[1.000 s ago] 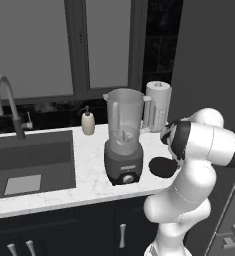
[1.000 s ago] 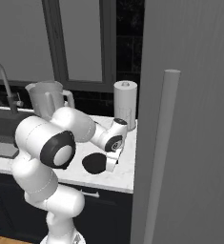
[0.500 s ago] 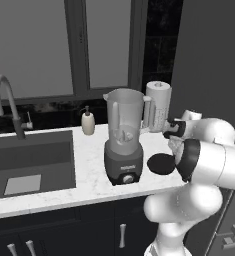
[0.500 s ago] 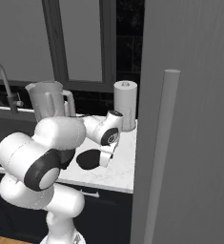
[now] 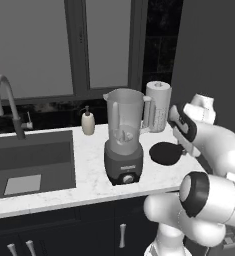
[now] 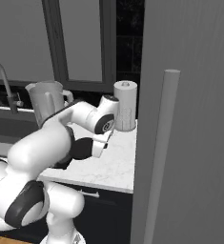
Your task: Close the lid blender by securely placing the lid on top.
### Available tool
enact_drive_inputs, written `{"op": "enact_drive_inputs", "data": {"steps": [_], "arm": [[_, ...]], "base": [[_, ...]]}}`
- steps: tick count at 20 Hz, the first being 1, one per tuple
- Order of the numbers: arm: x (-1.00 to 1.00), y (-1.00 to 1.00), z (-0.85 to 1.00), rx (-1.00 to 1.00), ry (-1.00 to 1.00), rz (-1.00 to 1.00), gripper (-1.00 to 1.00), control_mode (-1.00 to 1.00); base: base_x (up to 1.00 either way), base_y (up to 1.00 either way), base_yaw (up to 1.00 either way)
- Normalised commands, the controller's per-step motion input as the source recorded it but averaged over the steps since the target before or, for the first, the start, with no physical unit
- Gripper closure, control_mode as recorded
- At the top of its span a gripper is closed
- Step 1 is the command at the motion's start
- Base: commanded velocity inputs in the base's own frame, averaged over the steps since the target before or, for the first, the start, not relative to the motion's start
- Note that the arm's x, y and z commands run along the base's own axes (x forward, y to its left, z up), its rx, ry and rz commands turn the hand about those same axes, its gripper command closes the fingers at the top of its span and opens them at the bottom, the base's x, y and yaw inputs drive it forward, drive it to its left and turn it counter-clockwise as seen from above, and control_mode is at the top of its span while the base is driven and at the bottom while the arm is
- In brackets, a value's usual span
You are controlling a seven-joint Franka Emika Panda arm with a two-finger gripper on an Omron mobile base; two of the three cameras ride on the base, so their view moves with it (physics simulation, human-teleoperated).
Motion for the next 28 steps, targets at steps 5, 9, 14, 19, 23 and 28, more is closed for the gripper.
{"op": "enact_drive_inputs", "data": {"steps": [5,9,14,19,23,28], "arm": [[-0.3,0.08,0.77,0.07,0.0,0.0,1.0,-1.0],[-0.29,0.25,0.68,0.05,0.0,0.0,1.0,-1.0],[-0.24,0.35,0.65,0.04,0.0,-0.01,1.0,-1.0],[-0.28,0.3,0.6,0.04,-0.04,-0.08,1.0,-1.0],[-0.26,0.42,0.63,0.03,-0.06,-0.13,1.0,-1.0],[-0.19,0.52,0.6,0.0,-0.08,-0.17,1.0,-1.0]], "base": [[0.0,0.0,0.0],[0.0,0.0,0.0],[0.0,0.0,0.0],[0.0,0.0,0.0],[0.0,0.0,0.0],[0.0,0.0,0.0]]}}
